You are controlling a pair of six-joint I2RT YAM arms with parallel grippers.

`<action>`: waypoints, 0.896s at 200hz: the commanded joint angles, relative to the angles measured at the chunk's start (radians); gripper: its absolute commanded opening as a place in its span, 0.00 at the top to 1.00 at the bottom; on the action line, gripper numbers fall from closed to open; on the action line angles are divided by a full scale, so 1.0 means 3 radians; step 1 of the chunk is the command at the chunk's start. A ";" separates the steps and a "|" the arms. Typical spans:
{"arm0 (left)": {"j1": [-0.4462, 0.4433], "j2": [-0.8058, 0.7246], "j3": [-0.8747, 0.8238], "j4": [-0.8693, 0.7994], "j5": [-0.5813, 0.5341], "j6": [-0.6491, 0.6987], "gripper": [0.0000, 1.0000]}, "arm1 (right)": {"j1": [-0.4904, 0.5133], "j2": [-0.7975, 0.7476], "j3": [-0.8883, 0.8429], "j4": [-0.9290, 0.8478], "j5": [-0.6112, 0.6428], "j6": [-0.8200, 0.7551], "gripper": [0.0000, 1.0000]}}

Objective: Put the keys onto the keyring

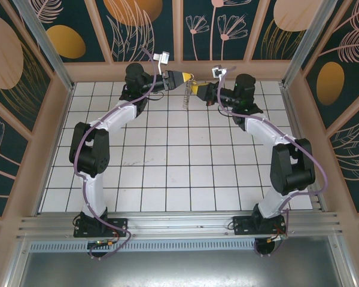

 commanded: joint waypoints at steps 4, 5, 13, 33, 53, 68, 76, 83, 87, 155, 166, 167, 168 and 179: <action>-0.0013 -0.0168 0.0018 0.0152 -0.0069 0.0063 1.00 | 0.0022 -0.0203 -0.0024 -0.0292 0.0065 -0.0231 1.00; -0.0011 -0.0168 0.0017 0.0152 -0.0070 0.0066 1.00 | 0.0023 -0.0207 -0.0023 -0.0304 0.0066 -0.0237 1.00; -0.0015 -0.0173 0.0013 0.0147 -0.0087 0.0078 1.00 | 0.0026 -0.0229 -0.0028 -0.0361 0.0081 -0.0274 1.00; -0.0016 -0.0163 0.0022 0.0166 -0.0093 0.0065 1.00 | 0.0048 -0.0254 -0.0050 -0.0436 0.0095 -0.0318 1.00; -0.0015 -0.0161 0.0017 0.0218 -0.0097 0.0028 1.00 | 0.0103 -0.0222 -0.0019 -0.0476 0.0108 -0.0340 1.00; -0.0015 -0.0163 0.0008 0.0237 -0.0101 0.0018 1.00 | 0.0165 -0.0152 0.0060 -0.0539 0.0101 -0.0360 1.00; -0.0016 -0.0163 0.0004 0.0243 -0.0105 0.0011 1.00 | 0.0204 -0.0107 0.0120 -0.0595 0.0093 -0.0391 1.00; -0.0015 -0.0172 -0.0004 0.0248 -0.0104 0.0009 1.00 | 0.0243 -0.0067 0.0176 -0.0652 0.0088 -0.0425 1.00; -0.0015 -0.0178 -0.0006 0.0249 -0.0107 0.0011 1.00 | 0.0266 -0.0047 0.0207 -0.0678 0.0088 -0.0442 1.00; -0.0015 -0.0200 -0.0077 0.0310 -0.0125 -0.0016 1.00 | 0.0361 0.0045 0.0357 -0.0749 0.0134 -0.0457 1.00; -0.0015 -0.0201 -0.0088 0.0322 -0.0131 -0.0022 1.00 | 0.0356 0.0034 0.0337 -0.0759 0.0129 -0.0454 1.00; -0.0015 -0.0205 -0.0087 0.0324 -0.0129 -0.0023 1.00 | 0.0354 0.0034 0.0334 -0.0760 0.0129 -0.0454 1.00; -0.0015 -0.0205 -0.0089 0.0327 -0.0130 -0.0023 1.00 | 0.0353 0.0029 0.0333 -0.0760 0.0129 -0.0454 1.00; -0.0015 -0.0209 -0.0104 0.0345 -0.0144 -0.0041 1.00 | 0.0343 -0.0006 0.0283 -0.0770 0.0144 -0.0456 0.90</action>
